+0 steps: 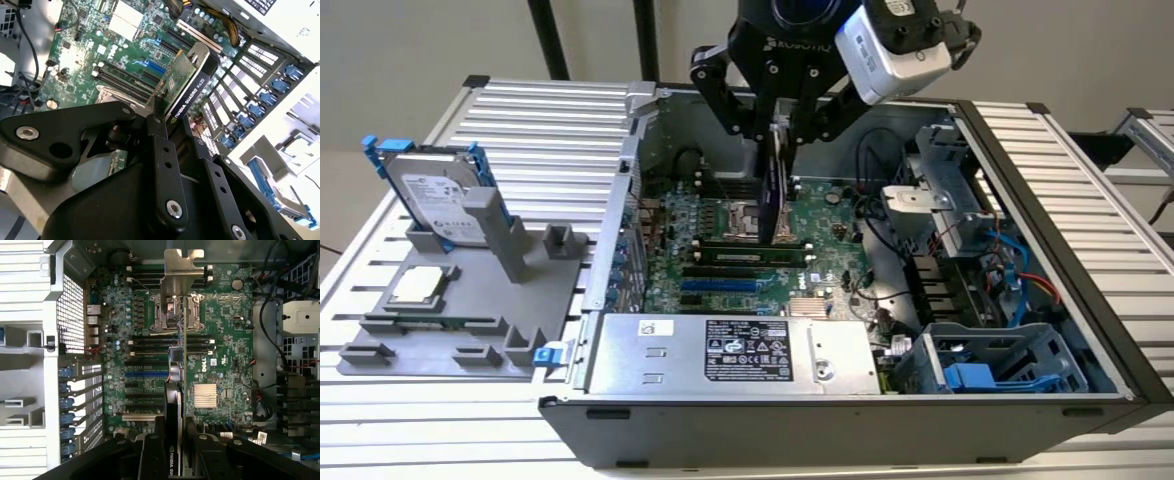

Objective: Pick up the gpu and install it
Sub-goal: 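Pick up the gpu and move the gpu toward the slot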

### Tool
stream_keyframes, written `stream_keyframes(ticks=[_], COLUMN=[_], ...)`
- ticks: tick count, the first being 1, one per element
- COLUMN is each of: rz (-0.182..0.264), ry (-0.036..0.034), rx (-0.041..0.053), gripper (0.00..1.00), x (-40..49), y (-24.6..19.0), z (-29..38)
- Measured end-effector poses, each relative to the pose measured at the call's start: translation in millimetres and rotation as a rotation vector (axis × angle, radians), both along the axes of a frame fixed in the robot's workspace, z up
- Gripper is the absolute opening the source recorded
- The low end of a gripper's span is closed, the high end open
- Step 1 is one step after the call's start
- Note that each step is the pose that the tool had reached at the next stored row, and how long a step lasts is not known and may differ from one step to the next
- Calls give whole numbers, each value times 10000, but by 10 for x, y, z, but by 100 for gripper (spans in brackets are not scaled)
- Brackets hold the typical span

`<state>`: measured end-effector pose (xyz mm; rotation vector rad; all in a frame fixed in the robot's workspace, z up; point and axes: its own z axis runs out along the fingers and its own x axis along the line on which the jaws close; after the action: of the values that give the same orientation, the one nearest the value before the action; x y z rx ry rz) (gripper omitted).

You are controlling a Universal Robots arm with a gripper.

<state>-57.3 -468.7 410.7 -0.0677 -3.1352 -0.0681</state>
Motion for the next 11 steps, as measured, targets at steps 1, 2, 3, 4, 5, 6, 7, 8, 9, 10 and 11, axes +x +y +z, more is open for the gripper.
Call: stream_keyframes(ticks=[1, 2, 3, 4, 5, 6, 7, 8, 9, 10, 11], rz=[0, 0, 1, 0, -1, 0, 0, 0, 0, 0, 0], ry=[0, 0, 0, 0, 0, 0, 0, 0, 0, 0, 0], rx=[0, 0, -1, 0, 1, 0, 0, 0, -1, 0, 0], gripper=[0, 0, 0, 0, 0, 0, 0, 0, 0, 0, 0], x=[15, 29, 43, 57, 71, 84, 96, 109, 120, 132, 144], y=[0, 0, 0, 0, 0, 0, 0, 0, 0, 0, 0], z=[0, 0, 0, 0, 0, 0, 0, 0, 0, 0, 0])
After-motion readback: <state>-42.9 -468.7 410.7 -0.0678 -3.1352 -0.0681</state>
